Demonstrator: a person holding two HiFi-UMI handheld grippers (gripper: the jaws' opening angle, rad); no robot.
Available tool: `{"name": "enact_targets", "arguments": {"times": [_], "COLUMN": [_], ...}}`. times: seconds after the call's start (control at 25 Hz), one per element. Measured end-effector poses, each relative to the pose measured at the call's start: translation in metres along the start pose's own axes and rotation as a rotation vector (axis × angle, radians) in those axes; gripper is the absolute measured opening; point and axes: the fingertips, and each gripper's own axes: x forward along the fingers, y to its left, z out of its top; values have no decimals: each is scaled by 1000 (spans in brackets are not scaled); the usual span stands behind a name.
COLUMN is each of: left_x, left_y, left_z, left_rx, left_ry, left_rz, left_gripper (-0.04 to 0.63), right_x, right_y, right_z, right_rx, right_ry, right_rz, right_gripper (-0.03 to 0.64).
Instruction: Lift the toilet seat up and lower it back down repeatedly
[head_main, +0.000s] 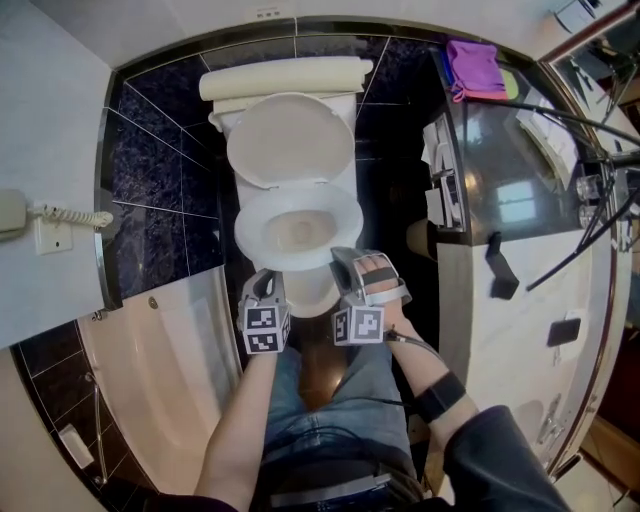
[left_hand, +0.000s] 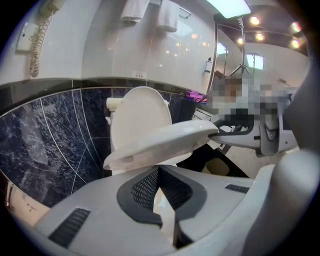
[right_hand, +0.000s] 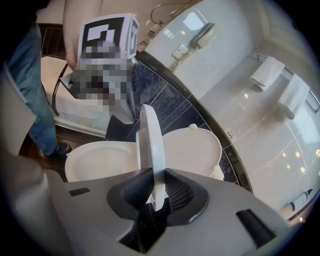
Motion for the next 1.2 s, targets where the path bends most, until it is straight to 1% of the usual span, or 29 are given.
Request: {"name": "enact_targets", "arguments": {"times": [0.12, 0.2, 0.28, 0.44, 0.64, 0.92, 1.0, 1.04, 1.08, 1.2], "left_x": [1, 1, 2, 5, 8, 11, 12, 13, 14, 19], "left_y": [-1, -3, -5, -8, -14, -18, -21, -21, -22, -28], "left_z": [-23, -40, -52, -75, -102, -135, -140, -145, -152, -175], "left_rx": [8, 14, 18, -4, -23, -11, -20, -24, -26, -12], "left_ry": [0, 10, 14, 40, 67, 100, 99, 103, 111, 155], "left_rz": [5, -1, -9, -24, -42, -51, -58, -58, -61, -77], "left_gripper": [-3, -5, -5, -5, -5, -5, -5, -5, -5, -5], "right_x": [-5, -7, -9, -14, -20, -25, -29, -31, -32, -36], "right_y": [33, 47, 59, 83, 111, 142, 152, 157, 161, 169], "right_z": [-8, -12, -15, -20, -27, -36, -38, -39, -41, -54], "right_rx": [-4, -3, -18, -55, -46, -39, -39, -46, -50, -15], "right_ry": [28, 40, 46, 63, 84, 109, 112, 107, 102, 118], "right_rz": [21, 23, 31, 59, 99, 153, 175, 168, 154, 127], "right_gripper": [98, 101, 101, 104, 99, 91, 82, 40, 17, 17]}}
